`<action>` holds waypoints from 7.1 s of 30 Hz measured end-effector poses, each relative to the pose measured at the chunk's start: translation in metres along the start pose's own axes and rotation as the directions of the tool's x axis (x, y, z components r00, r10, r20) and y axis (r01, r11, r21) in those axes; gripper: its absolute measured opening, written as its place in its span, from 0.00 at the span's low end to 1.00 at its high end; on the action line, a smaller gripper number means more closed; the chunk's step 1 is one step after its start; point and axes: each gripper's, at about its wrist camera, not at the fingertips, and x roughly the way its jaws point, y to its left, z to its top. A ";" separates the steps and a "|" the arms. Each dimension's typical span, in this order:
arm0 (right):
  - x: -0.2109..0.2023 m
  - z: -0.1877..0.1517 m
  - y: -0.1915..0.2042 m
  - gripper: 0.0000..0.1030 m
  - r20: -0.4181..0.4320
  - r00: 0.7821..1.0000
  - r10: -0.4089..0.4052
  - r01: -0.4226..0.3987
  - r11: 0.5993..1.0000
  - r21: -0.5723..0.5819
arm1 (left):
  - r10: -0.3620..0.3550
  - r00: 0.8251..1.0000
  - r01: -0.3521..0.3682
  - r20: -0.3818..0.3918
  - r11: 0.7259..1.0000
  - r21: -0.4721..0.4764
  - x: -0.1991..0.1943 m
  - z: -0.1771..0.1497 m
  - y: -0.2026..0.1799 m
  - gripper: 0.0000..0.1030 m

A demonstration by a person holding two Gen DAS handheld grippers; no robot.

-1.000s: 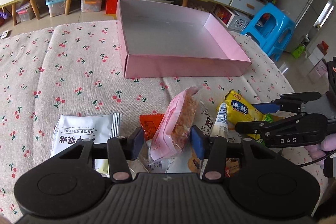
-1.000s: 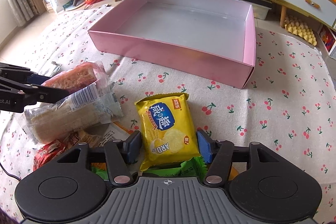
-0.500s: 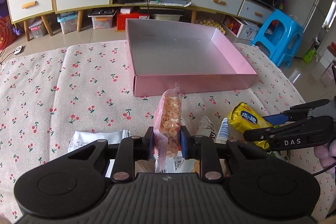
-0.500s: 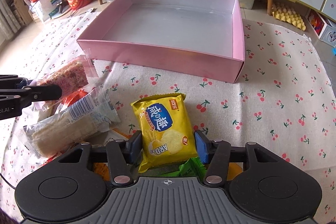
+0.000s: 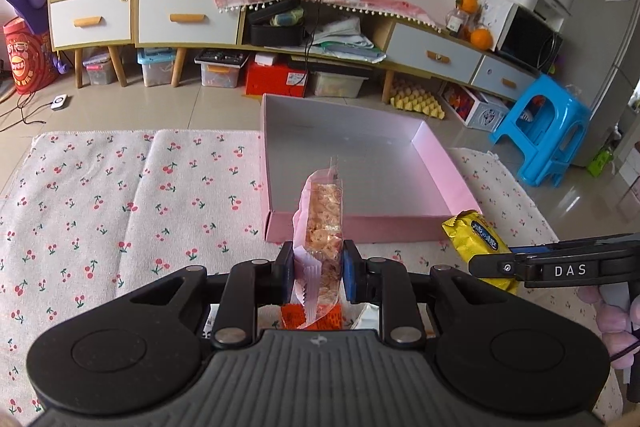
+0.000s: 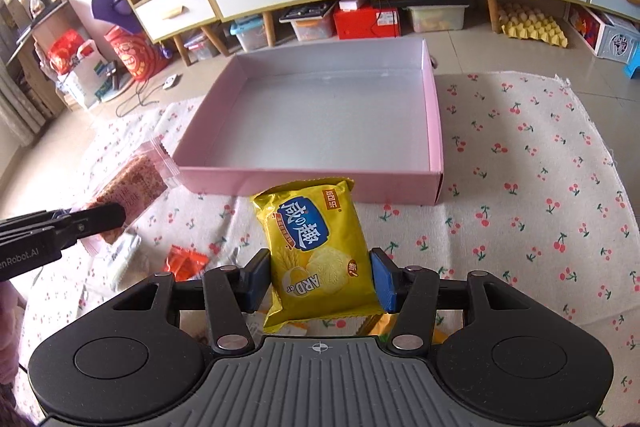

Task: Organize snacks
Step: 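Carry the pink bag and yellow bag with both tools over the pink box, then open both tools to drop the two bags into the pink box, then move the left tool to the white packet while the right tool reaches the green bag, then grasp the white packet with the left tool while the right tool grasps the green cartoon-girl bag, then carry the white packet and green bag with both tools over the pink box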

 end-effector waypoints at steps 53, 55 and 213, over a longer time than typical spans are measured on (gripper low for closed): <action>-0.013 0.033 0.001 0.80 0.131 0.986 -0.099 0.093 0.994 0.050 | 0.134 0.991 -0.134 0.007 0.982 0.134 0.022 0.014 -0.032 0.99; -0.020 0.028 0.002 0.80 0.129 0.987 -0.090 0.083 0.995 0.058 | 0.148 0.989 -0.145 -0.009 0.978 0.147 0.018 0.011 -0.034 0.99; 0.100 0.103 -0.058 0.53 0.031 0.999 0.019 -0.029 0.942 0.336 | -0.042 0.997 0.061 0.064 0.943 -0.328 0.115 0.078 0.046 0.12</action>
